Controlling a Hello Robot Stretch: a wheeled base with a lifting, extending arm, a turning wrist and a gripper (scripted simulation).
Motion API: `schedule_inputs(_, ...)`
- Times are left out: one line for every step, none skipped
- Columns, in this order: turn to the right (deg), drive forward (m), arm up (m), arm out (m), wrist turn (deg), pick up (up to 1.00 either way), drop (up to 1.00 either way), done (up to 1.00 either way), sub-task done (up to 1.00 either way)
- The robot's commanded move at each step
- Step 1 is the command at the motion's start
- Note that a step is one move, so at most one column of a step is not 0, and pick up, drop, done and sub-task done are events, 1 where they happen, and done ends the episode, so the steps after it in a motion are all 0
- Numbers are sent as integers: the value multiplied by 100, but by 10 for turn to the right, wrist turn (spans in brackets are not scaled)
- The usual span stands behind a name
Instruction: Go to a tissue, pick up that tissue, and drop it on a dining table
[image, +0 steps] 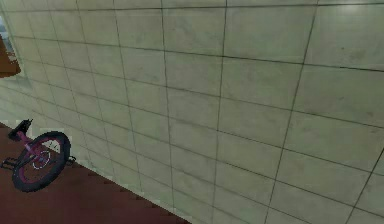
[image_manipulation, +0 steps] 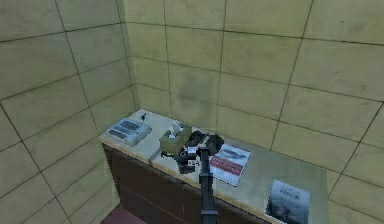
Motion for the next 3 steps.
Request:
schedule_inputs(0,0,10,0,0,0,0,0,0)
schedule_inputs(0,0,30,0,0,0,0,0,0)
schedule_inputs(0,0,0,0,-450,0,0,0,0)
